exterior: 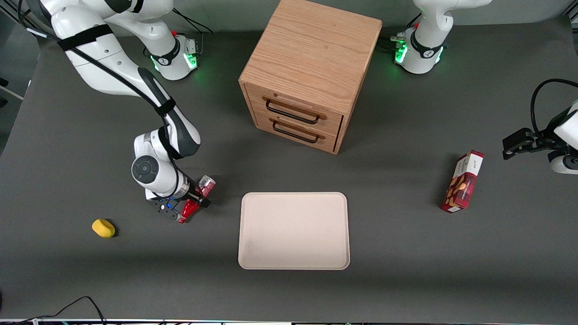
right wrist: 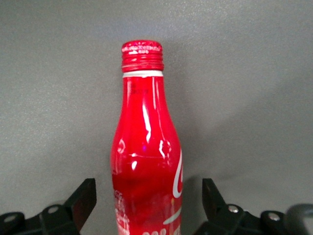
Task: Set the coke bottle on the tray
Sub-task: 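Close the right gripper around the bottle's body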
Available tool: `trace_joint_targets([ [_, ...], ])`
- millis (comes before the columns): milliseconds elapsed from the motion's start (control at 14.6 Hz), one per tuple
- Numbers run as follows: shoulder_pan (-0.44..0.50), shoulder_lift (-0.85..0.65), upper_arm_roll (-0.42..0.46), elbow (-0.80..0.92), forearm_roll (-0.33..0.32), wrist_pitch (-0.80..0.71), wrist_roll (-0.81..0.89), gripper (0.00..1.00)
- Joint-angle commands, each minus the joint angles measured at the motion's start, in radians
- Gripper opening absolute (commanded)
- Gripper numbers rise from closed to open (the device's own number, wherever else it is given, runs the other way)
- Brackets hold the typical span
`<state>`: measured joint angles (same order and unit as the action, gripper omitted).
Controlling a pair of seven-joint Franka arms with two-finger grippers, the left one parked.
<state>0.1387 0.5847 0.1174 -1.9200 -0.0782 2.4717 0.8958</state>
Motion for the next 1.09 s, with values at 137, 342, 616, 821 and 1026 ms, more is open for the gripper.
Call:
trace_joint_targets([
  [137, 0.006, 0.017, -0.001, 0.021, -0.078, 0.003, 0.075, 0.0],
  [342, 0.01, 0.02, -0.001, 0.022, -0.1, 0.003, 0.097, 0.0],
  [616, 0.007, 0.021, 0.001, 0.022, -0.1, 0.003, 0.097, 0.0],
  [821, 0.005, -0.02, 0.005, 0.027, -0.092, -0.013, 0.097, 0.0],
  [1026, 0.002, -0.104, 0.022, 0.076, -0.087, -0.164, 0.085, 0.0],
])
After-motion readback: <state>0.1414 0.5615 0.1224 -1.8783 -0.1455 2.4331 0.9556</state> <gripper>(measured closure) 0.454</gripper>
